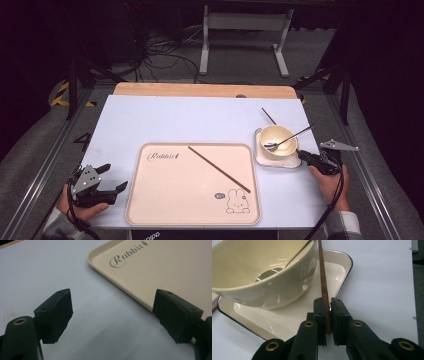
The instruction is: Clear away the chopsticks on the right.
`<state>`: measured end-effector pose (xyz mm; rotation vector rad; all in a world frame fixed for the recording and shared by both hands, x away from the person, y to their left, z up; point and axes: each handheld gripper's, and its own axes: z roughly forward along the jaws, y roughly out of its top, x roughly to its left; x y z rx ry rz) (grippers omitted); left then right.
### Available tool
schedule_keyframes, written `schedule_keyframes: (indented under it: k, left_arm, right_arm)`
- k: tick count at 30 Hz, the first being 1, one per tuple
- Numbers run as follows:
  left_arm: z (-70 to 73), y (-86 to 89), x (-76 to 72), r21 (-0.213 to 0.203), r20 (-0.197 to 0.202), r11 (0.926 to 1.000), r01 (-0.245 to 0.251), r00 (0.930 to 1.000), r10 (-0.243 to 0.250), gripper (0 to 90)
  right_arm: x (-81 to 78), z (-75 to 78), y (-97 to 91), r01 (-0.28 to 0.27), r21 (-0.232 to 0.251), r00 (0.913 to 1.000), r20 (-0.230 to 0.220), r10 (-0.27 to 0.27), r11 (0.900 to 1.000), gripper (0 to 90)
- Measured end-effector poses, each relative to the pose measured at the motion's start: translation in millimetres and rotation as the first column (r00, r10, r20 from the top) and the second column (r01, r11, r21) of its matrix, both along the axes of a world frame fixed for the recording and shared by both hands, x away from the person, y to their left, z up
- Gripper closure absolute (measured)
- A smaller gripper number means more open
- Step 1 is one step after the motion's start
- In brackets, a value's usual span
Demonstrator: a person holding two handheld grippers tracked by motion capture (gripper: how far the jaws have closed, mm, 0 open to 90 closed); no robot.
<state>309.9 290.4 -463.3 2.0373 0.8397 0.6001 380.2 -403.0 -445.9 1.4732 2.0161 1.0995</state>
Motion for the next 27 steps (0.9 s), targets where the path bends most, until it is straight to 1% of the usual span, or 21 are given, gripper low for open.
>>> schedule_keyframes:
  k: [3,8,12,15,16,17,20,22,25,27]
  left_arm:
    - [-0.2,-0.1,0.2,0.002,-0.001,1.0000,0.000,1.0000,0.000,17.3]
    - [-0.1,-0.3,0.0,0.000,0.002,1.0000,0.000,1.0000,0.000,17.4]
    - [0.2,-0.2,0.0,0.001,0.003,1.0000,0.000,1.0000,0.000,17.4]
    - [0.0,0.1,-0.1,-0.001,0.004,1.0000,-0.001,1.0000,0.001,17.4]
    - [0.3,0.3,-0.4,-0.001,0.005,1.0000,-0.003,1.0000,0.003,17.4]
    - [0.4,0.3,-0.4,-0.003,0.006,1.0000,-0.002,1.0000,0.002,17.4]
    - [0.3,0.4,-0.1,0.001,0.005,1.0000,-0.002,1.0000,0.002,17.4]
    - [0.3,0.4,0.1,-0.001,0.005,1.0000,-0.002,1.0000,0.002,17.4]
    - [0.3,0.2,-0.2,-0.002,0.004,1.0000,-0.003,1.0000,0.003,17.4]
    - [0.3,0.2,-0.2,-0.003,0.005,1.0000,-0.003,1.0000,0.003,17.4]
  right_arm:
    - [-0.7,0.4,-1.1,-0.002,0.011,1.0000,0.001,0.002,0.9999,84.8]
    - [-1.7,1.7,-1.2,-0.004,0.002,1.0000,0.007,0.003,1.0000,85.0]
    - [-4.0,4.7,-4.5,0.014,-0.003,0.9995,0.027,-0.014,0.9999,85.1]
    - [-5.8,5.8,-7.4,0.029,0.002,0.9988,0.039,-0.029,0.9996,85.1]
    - [-6.6,6.4,-8.8,0.033,0.005,0.9984,0.045,-0.033,0.9994,85.1]
    - [-8.8,9.0,-11.8,0.049,0.010,0.9968,0.063,-0.049,0.9988,85.1]
    - [-10.4,11.5,-14.1,0.057,0.016,0.9956,0.074,-0.058,0.9982,85.1]
    - [-13.2,15.5,-18.4,0.076,0.028,0.9922,0.097,-0.078,0.9967,85.2]
    - [-16.2,20.5,-23.1,0.089,0.048,0.9883,0.120,-0.094,0.9949,85.2]
    - [-18.4,25.4,-24.8,0.095,0.049,0.9848,0.141,-0.101,0.9943,85.2]
